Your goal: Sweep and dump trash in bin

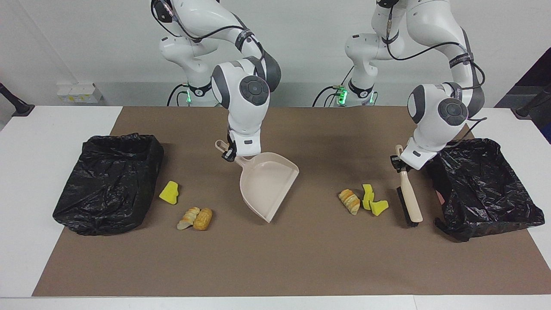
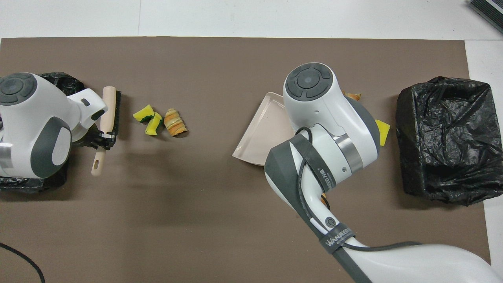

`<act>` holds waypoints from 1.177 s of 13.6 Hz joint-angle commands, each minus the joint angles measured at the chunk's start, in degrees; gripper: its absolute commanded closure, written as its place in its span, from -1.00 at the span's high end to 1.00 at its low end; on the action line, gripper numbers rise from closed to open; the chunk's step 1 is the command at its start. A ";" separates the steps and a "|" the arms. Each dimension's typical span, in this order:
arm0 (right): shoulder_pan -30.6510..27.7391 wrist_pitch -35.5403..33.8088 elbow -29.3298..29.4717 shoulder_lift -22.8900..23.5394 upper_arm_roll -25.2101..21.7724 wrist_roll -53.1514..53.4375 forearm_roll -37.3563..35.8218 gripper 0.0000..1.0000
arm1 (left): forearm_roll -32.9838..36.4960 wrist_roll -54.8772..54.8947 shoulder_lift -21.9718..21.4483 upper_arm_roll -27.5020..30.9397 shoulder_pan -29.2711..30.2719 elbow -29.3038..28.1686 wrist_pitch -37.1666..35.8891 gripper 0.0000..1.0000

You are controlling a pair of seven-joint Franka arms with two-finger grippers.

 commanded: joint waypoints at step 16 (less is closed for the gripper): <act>-0.46 18.51 -9.06 2.04 0.37 -19.19 -5.89 -1.00 | -14.91 -11.59 -6.68 -0.05 -22.30 -12.13 9.86 -1.00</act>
